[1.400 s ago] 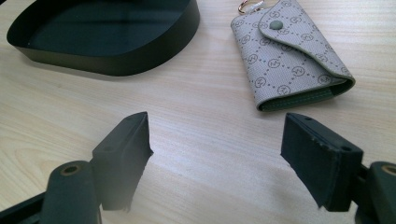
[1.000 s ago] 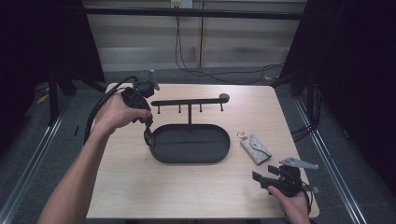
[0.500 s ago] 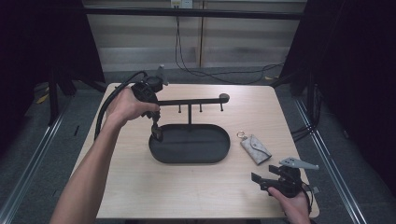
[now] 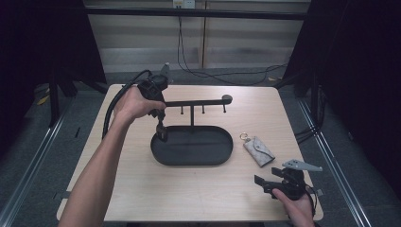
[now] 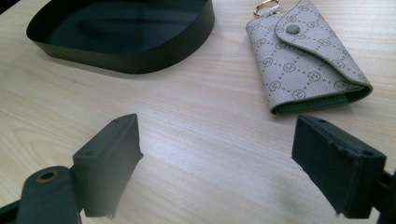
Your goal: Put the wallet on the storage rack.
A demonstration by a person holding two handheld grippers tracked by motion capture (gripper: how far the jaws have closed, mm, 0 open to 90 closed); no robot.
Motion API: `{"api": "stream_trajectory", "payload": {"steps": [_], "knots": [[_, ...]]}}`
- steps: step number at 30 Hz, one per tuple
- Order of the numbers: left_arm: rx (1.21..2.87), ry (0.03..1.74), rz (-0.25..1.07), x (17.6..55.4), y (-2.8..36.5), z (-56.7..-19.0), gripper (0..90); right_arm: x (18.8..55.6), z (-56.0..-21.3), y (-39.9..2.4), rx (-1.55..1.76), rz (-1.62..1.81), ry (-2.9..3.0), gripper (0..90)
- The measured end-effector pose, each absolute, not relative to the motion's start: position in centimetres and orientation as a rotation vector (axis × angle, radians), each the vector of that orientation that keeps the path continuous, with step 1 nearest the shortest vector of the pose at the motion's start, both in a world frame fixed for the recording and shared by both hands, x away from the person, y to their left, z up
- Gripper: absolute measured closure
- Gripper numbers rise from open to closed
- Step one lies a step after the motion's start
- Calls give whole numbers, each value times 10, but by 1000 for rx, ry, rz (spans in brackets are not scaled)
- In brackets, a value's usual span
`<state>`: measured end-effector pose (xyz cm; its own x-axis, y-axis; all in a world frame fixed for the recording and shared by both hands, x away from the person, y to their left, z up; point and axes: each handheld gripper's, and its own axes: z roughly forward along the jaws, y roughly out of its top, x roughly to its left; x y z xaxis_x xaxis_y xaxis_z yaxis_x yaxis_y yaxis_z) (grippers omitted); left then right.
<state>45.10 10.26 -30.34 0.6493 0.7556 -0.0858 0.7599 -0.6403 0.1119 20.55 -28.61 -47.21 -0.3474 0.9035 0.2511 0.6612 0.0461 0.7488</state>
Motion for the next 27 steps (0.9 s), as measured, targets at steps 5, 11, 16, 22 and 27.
{"api": "stream_trajectory", "payload": {"steps": [5,11,16,22,27], "knots": [[2711,1271,-32,452,103,-307,699,205,-472,-286,1580,1194,2044,155],[2646,1304,-12,452,108,-304,541,206,-472,-286,1582,1196,2042,155],[2618,1289,-14,450,113,-306,460,206,-472,-286,1586,1197,2039,155],[2579,1295,-5,446,122,-307,318,206,-472,-286,1587,1194,2038,156],[2529,1278,17,442,135,-307,259,206,-472,-286,1587,1194,2038,157]]}}
